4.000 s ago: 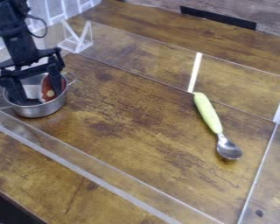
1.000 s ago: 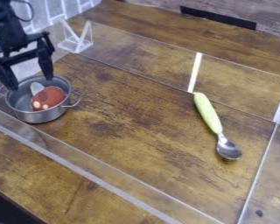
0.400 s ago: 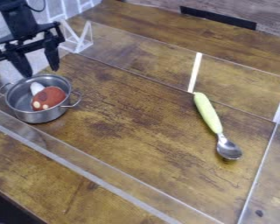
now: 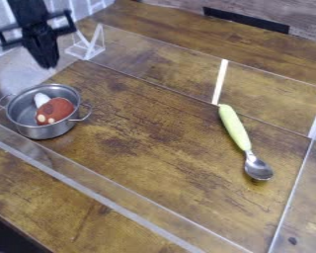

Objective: Put the mushroom in the silver pot

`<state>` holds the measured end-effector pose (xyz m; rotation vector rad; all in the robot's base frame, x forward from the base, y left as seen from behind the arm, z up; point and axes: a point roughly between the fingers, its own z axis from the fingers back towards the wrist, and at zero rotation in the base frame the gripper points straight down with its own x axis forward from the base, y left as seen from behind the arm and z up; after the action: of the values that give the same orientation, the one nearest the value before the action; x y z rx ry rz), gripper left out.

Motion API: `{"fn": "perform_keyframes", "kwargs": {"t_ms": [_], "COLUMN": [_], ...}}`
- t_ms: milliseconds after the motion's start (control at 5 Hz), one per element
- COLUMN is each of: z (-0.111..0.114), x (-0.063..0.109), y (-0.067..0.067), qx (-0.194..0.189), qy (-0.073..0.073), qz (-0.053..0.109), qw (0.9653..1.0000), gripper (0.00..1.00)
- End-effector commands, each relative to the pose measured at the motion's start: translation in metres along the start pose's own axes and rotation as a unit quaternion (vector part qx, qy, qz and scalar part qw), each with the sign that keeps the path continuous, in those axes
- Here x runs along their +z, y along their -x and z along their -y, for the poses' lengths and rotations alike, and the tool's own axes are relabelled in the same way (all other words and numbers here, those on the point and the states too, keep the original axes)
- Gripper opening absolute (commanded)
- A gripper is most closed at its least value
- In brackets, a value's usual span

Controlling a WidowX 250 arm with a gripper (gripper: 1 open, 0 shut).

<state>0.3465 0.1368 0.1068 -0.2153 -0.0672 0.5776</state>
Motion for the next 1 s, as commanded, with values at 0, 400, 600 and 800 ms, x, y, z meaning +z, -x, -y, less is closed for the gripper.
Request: {"fn": "perform_keyframes", "kwargs": {"t_ms": [0,400,600,800], "z": [0.000,-0.014,-0.002,0.008], "x": [0.033,0.035,0.028,0.041], "y": [-0.010,-0.020,-0.019,-0.019], "qx": [-0.031,-0.050,-0.060,-0.055], "qy": [0.004,-0.009,-0.009,-0.009], "qz": [0.025,0.022,0.017,0.017], "qw": [0.9992,0.9985,0.9980,0.9983], "gripper": [0.00,0.00,1.00,1.00]}}
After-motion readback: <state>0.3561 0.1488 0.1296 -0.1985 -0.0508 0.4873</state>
